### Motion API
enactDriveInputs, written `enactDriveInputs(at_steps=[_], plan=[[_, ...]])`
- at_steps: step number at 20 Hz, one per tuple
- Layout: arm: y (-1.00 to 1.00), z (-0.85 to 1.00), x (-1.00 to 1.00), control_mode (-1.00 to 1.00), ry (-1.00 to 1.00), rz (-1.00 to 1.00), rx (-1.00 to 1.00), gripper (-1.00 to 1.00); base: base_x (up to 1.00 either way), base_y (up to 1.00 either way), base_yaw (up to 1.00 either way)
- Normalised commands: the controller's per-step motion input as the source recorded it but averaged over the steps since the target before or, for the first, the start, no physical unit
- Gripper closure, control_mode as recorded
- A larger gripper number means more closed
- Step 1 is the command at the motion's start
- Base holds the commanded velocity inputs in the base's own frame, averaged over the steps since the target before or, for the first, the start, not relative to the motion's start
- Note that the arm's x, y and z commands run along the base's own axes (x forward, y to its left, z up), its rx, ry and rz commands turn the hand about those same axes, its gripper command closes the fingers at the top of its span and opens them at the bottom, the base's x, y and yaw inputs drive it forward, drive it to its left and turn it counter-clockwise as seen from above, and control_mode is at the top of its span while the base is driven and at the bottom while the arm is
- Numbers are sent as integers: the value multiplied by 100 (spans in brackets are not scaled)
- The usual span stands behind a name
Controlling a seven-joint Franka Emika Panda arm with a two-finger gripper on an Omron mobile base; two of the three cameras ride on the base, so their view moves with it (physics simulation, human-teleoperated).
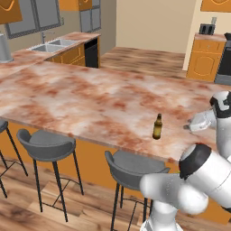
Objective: Get the candle and the beer from the cabinet and move them to the dining counter.
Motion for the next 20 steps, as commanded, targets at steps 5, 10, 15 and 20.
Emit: enactDriveInputs(at_steps=[5, 10, 15, 20], plan=[[24, 38, -44, -100, 22, -21, -13, -100, 0, 0, 0], [30, 39, -39, -100, 22, -20, -15, -100, 0, 0, 0], [27, 36, -40, -100, 25, -23, -11, -100, 0, 0, 0], [28, 23, -48, -100, 22, -23, -11, -100, 0, 0, 0]])
